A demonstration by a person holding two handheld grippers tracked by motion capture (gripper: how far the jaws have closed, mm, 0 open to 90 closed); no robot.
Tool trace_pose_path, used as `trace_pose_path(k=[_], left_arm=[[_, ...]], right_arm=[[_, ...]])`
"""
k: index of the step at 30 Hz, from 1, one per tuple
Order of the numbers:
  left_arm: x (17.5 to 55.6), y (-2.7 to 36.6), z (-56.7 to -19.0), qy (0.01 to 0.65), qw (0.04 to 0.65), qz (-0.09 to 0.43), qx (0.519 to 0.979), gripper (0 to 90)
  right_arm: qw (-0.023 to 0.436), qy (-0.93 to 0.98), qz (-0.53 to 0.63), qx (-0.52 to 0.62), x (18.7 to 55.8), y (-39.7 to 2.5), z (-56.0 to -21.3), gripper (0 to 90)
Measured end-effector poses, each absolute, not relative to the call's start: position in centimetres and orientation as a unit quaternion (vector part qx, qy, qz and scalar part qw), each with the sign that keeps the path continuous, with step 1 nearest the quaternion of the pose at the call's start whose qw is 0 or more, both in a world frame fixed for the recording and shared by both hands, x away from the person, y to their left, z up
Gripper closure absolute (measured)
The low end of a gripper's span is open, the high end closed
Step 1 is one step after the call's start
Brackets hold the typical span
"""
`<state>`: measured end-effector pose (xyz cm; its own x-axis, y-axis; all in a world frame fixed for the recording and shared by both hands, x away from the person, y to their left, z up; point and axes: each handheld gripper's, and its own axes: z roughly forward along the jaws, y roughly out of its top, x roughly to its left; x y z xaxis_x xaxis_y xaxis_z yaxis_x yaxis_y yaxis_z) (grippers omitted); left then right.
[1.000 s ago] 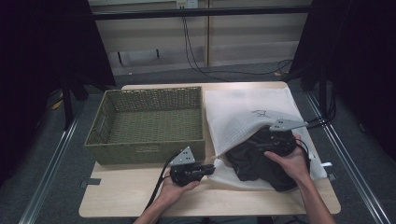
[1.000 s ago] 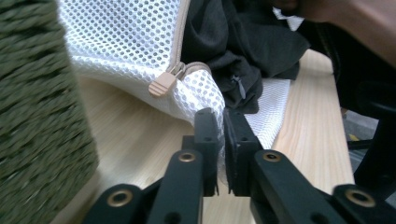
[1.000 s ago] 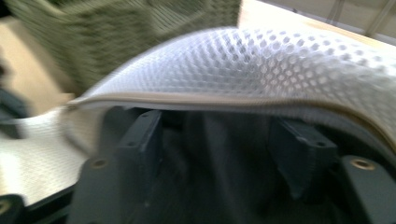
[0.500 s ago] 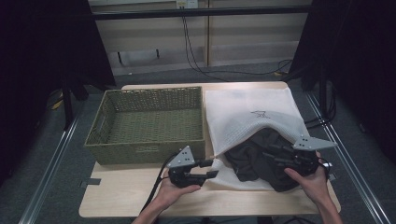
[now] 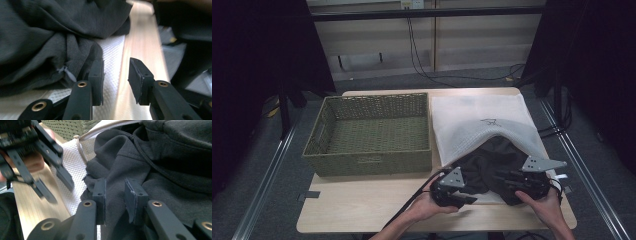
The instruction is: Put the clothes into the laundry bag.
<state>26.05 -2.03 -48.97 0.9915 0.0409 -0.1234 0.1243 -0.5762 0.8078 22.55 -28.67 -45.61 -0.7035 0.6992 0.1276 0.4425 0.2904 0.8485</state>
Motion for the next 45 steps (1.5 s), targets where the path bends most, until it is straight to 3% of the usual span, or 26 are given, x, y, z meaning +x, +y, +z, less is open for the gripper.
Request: trace_pose_path(k=[5, 8, 11, 14, 16, 24, 25, 29, 45], left_arm=[[26.1, -3.4, -50.2, 0.041, 0.425, -0.027, 0.904, 56.3], [26.0, -3.8, -50.4, 0.024, 0.416, -0.010, 0.909, 56.9], [25.9, -4.1, -50.3, 0.020, 0.410, 0.018, 0.912, 67.5], [25.9, -4.2, -50.2, 0.031, 0.408, 0.031, 0.912, 86.5], [26.1, -4.0, -50.3, 0.038, 0.416, 0.021, 0.908, 89.0], [26.1, -3.0, -49.3, 0.037, 0.463, -0.035, 0.885, 90.0], [26.0, -2.9, -49.2, 0.032, 0.473, -0.052, 0.879, 90.0], [25.5, -3.1, -48.9, 0.032, 0.458, -0.018, 0.888, 90.0], [25.0, -1.9, -48.6, 0.013, 0.469, -0.057, 0.881, 90.0]], right_arm=[[0.135, 0.795, 0.473, 0.355, 22.5, -28.5, -45.8, 70.0], [0.132, 0.796, 0.472, 0.354, 22.3, -28.4, -45.9, 70.3], [0.127, 0.799, 0.474, 0.347, 22.1, -28.3, -46.1, 72.8], [0.113, 0.807, 0.468, 0.341, 21.8, -27.9, -46.7, 74.8], [0.102, 0.817, 0.457, 0.335, 21.8, -27.6, -47.1, 76.8], [0.078, 0.833, 0.422, 0.348, 25.4, -26.7, -49.1, 89.8], [0.077, 0.836, 0.418, 0.348, 25.9, -26.4, -49.0, 90.0], [0.099, 0.841, 0.400, 0.350, 27.9, -25.2, -48.9, 90.0], [0.129, 0.829, 0.396, 0.373, 34.8, -23.3, -48.8, 89.9]])
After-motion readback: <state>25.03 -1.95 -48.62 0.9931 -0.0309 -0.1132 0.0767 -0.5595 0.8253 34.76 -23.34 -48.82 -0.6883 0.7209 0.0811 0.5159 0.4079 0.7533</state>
